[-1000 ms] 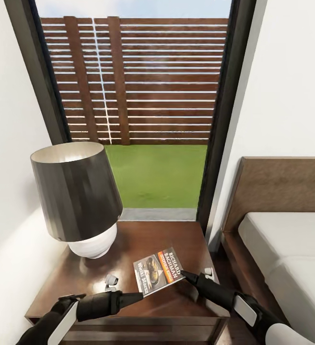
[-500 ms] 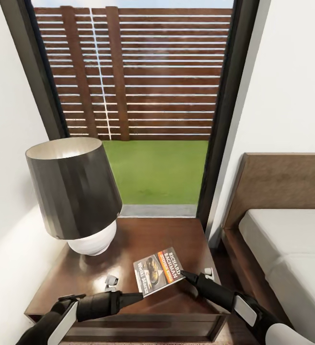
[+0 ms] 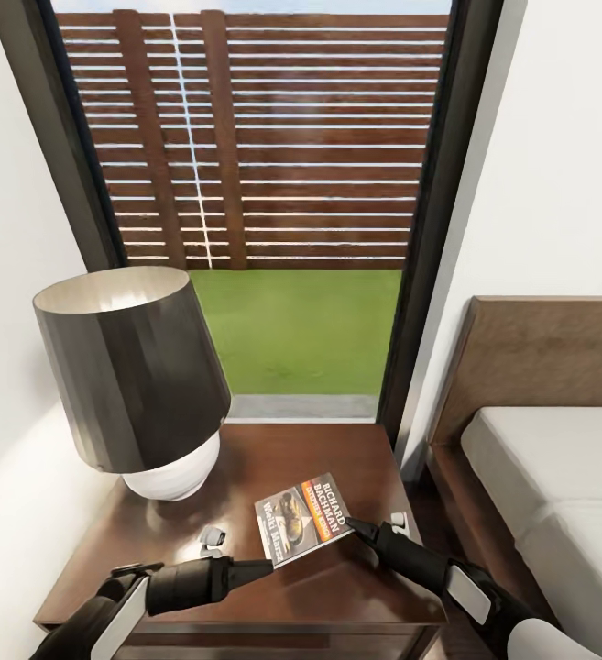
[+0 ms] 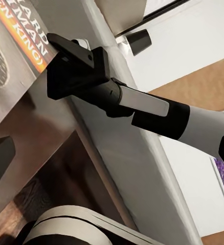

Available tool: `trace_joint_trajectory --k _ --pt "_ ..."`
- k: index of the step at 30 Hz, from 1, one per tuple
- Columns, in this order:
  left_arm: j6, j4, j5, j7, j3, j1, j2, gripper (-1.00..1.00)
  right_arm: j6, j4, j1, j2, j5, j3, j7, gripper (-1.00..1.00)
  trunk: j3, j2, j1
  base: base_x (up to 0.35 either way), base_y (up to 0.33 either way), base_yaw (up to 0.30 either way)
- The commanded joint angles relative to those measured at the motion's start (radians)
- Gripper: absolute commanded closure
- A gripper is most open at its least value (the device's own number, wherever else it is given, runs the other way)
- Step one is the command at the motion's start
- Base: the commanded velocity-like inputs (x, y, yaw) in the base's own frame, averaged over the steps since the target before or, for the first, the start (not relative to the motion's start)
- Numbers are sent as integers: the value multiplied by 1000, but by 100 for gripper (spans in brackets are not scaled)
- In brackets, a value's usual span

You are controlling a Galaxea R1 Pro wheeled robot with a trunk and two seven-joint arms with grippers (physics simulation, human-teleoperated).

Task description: In the bedroom, move the book from the bed onto either nightstand, and place the two sandals side by side next to the bed.

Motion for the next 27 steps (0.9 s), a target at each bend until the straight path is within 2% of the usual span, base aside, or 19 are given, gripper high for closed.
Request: trace_joint_trajectory --k 1,6,11,21,27 --pt "10 0 9 1 -4 -1 1 -100 8 0 -1 -1 -11 5 1 100 -1 0 0 5 0 0" --pt "10 0 9 2 -5 -1 1 -100 8 0 -1 -1 -11 5 1 100 -1 0 0 1 0 0" --pt "10 0 9 2 -5 -1 1 -100 8 0 -1 -1 -11 5 1 100 -20 -2 2 0 0 0" --pt "10 0 9 2 -6 -1 1 -100 8 0 -1 -1 -11 6 1 100 -20 -2 2 0 0 0" --pt "10 0 9 2 -6 -1 0 -100 8 0 -1 -1 -11 5 1 100 -43 -3 5 0 0 0"
